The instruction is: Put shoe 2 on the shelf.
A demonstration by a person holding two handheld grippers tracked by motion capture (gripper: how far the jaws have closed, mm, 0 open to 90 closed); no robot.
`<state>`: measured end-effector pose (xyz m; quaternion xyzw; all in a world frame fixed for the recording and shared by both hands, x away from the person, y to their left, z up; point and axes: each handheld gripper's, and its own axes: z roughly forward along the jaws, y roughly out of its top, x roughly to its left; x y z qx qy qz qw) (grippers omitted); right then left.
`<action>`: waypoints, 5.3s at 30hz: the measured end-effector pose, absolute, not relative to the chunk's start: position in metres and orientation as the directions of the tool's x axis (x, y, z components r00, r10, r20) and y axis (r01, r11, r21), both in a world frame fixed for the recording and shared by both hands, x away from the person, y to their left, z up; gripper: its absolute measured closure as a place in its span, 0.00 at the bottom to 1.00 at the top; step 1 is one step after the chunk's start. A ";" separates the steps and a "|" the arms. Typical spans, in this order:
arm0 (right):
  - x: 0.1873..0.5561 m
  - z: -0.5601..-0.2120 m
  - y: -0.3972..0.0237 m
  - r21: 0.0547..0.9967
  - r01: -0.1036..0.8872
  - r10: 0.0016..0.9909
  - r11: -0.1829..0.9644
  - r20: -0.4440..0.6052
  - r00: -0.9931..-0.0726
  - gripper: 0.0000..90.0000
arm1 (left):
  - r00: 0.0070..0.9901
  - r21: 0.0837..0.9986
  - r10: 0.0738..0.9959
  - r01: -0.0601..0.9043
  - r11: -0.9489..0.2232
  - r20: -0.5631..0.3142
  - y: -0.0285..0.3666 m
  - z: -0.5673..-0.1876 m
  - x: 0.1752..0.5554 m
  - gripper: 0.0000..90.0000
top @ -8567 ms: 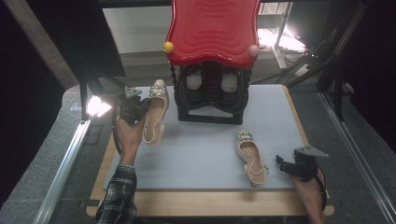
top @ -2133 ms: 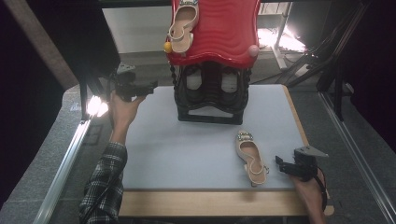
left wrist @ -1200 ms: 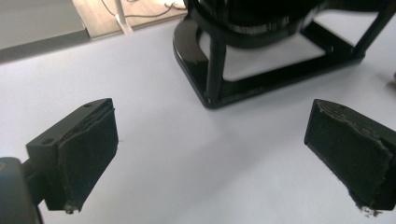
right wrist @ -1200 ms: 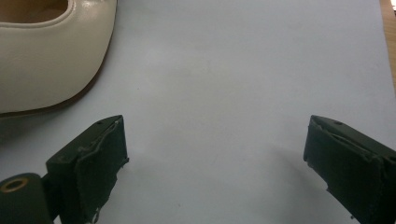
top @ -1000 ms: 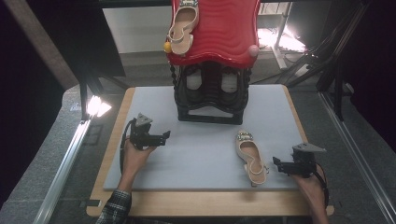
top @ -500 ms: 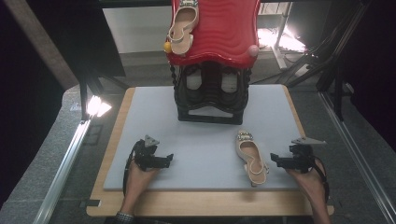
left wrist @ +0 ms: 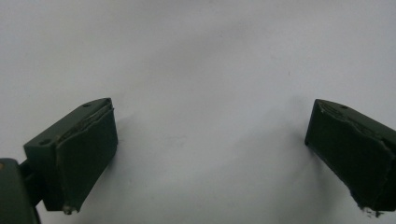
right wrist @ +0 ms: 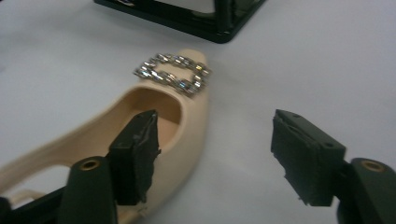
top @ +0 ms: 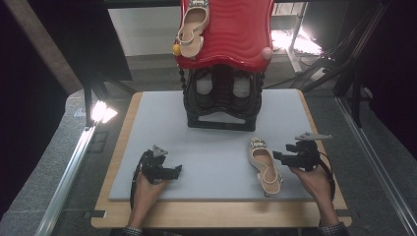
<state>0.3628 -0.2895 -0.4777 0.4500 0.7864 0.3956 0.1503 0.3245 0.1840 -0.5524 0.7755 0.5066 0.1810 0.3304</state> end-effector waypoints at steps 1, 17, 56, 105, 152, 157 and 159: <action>0.364 -0.477 -0.286 0.756 0.588 0.819 0.288 0.123 -0.560 0.42 | 0.421 0.696 0.905 0.666 -0.268 -0.054 0.184 -0.552 0.324 0.02; 0.380 -0.493 -0.257 0.679 0.628 0.808 0.381 0.086 -0.583 0.83 | 0.421 0.697 0.905 0.666 -0.267 -0.055 0.184 -0.553 0.324 0.02; 0.384 -0.434 -0.267 0.831 0.507 0.896 0.228 0.025 -0.444 0.98 | 0.421 0.699 0.905 0.663 -0.266 -0.055 0.184 -0.553 0.324 0.03; 0.493 -0.275 -0.272 0.934 0.355 0.971 0.051 0.036 -0.234 0.98 | 0.419 0.702 0.906 0.661 -0.267 -0.051 0.184 -0.553 0.324 0.03; 0.554 -0.128 -0.218 0.978 0.209 0.990 0.008 0.022 -0.141 0.98 | 0.415 0.698 0.908 0.666 -0.263 -0.053 0.184 -0.553 0.324 0.04; 0.553 -0.122 -0.196 0.978 0.209 0.986 0.028 0.007 -0.166 0.98 | 0.414 0.699 0.909 0.665 -0.262 -0.053 0.184 -0.553 0.324 0.04; 0.552 -0.123 -0.185 0.977 0.210 0.985 0.042 -0.004 -0.175 0.98 | 0.414 0.700 0.909 0.665 -0.262 -0.053 0.184 -0.553 0.324 0.04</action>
